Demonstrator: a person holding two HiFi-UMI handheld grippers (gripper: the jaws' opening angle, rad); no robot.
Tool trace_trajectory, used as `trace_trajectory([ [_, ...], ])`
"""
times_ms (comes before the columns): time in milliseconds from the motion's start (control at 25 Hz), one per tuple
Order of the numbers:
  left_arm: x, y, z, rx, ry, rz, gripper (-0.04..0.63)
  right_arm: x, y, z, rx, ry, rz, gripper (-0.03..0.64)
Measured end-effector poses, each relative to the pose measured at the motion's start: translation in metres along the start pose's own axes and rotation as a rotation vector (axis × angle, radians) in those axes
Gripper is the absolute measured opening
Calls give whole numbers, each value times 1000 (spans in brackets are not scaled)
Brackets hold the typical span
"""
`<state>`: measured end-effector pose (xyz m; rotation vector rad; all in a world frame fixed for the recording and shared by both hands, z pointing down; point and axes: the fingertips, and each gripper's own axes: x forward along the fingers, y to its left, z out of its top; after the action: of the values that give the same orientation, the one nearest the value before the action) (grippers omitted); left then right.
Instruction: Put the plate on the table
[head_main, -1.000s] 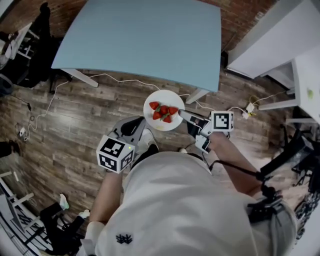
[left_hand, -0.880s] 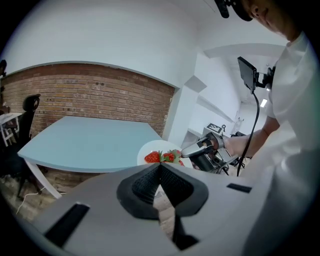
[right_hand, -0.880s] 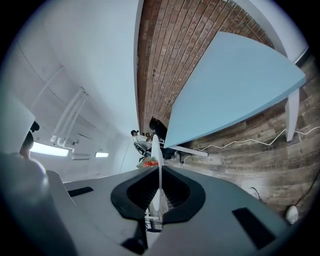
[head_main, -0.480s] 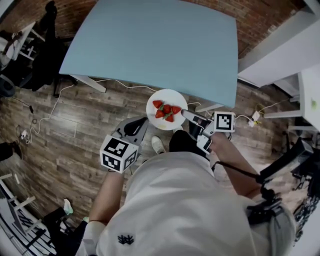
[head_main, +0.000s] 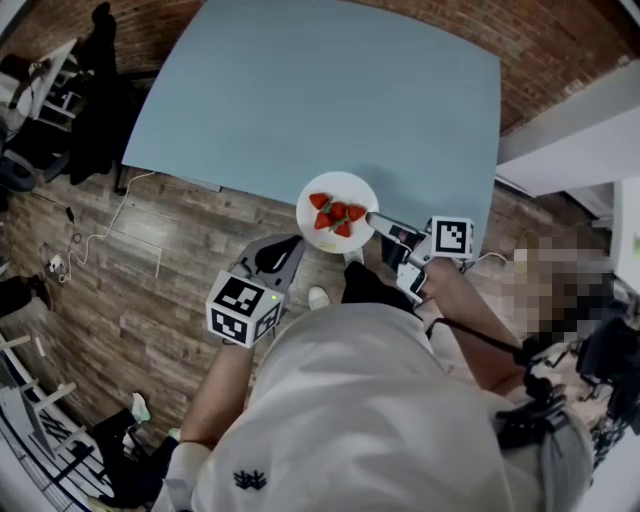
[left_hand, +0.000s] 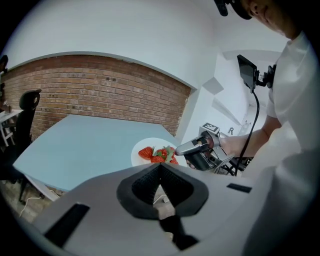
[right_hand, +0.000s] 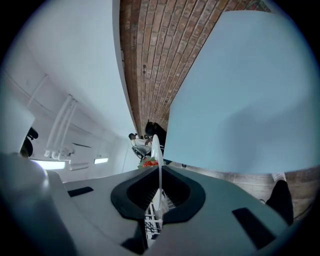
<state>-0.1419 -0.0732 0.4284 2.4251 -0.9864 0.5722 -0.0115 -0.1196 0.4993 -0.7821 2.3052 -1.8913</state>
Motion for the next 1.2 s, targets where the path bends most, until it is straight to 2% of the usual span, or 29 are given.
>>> trace_trajectory([
  [160, 36, 15, 29, -5, 12, 8, 0, 10, -18, 53, 5, 18, -21, 18],
  [440, 84, 33, 75, 6, 38, 28, 0, 20, -58, 148, 82, -24, -21, 18],
  [880, 134, 61, 99, -35, 86, 77, 0, 33, -154, 267, 193, -125, -79, 18],
  [1080, 155, 77, 138, -60, 101, 81, 0, 49, -176, 333, 241, -153, -109, 18],
  [1200, 168, 75, 129, -58, 111, 83, 1, 55, -204, 345, 248, -175, -113, 18],
])
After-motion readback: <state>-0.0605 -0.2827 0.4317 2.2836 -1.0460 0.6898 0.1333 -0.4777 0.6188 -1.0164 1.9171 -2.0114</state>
